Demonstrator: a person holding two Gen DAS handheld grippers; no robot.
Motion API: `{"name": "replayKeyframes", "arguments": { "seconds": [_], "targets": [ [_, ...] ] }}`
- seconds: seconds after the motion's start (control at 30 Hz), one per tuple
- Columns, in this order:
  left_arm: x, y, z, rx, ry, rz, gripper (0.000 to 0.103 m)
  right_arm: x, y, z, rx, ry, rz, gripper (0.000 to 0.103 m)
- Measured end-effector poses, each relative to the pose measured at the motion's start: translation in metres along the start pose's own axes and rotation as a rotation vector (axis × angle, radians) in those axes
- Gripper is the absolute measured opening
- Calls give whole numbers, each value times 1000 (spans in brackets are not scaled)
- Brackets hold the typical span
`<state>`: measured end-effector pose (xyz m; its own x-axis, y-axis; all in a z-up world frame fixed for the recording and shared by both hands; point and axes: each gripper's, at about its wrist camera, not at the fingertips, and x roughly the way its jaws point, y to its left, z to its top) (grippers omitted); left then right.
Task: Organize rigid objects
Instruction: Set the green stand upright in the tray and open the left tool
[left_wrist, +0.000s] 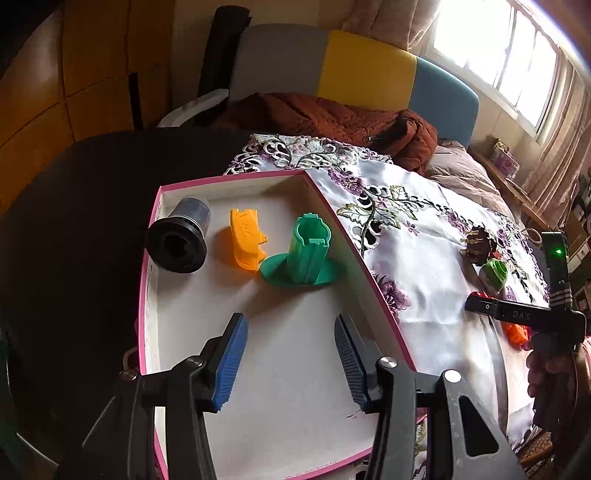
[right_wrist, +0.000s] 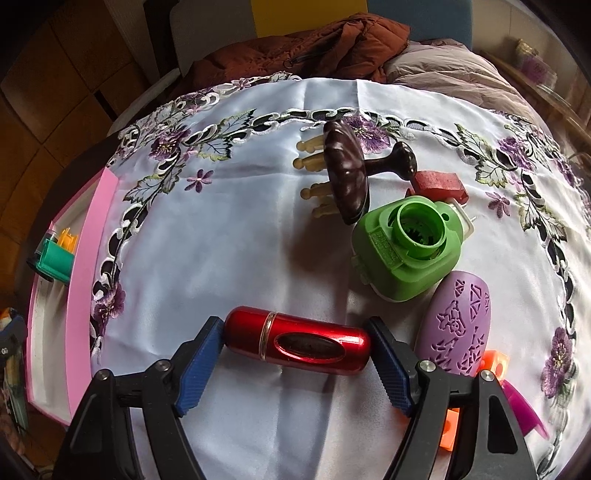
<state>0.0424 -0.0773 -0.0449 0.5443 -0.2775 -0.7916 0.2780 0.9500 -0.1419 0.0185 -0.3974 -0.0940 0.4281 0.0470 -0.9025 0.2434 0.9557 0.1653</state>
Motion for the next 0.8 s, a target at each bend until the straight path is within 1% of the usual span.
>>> {"name": "replayKeyframes", "arguments": {
  "seconds": [0.27, 0.3, 0.47, 0.63, 0.7, 0.8],
  "targets": [
    [-2, 1, -4, -2, 8, -5, 50, -1, -3, 1, 34, -6, 18, 79],
    [-3, 1, -5, -1, 7, -6, 50, -1, -3, 1, 33, -11, 14, 76],
    [-7, 2, -6, 6, -2, 4, 50, -1, 6, -2, -50, -19, -52, 75],
    [-15, 7, -5, 5, -13, 21, 49, 1, 8, -2, -64, -22, -67, 75],
    [-20, 10, -6, 10, -30, 26, 50, 1, 12, -2, -83, -28, -88, 75],
    [-22, 16, -9, 8, -32, 35, 50, 0, 22, -5, -139, -47, -131, 75]
  ]
}}
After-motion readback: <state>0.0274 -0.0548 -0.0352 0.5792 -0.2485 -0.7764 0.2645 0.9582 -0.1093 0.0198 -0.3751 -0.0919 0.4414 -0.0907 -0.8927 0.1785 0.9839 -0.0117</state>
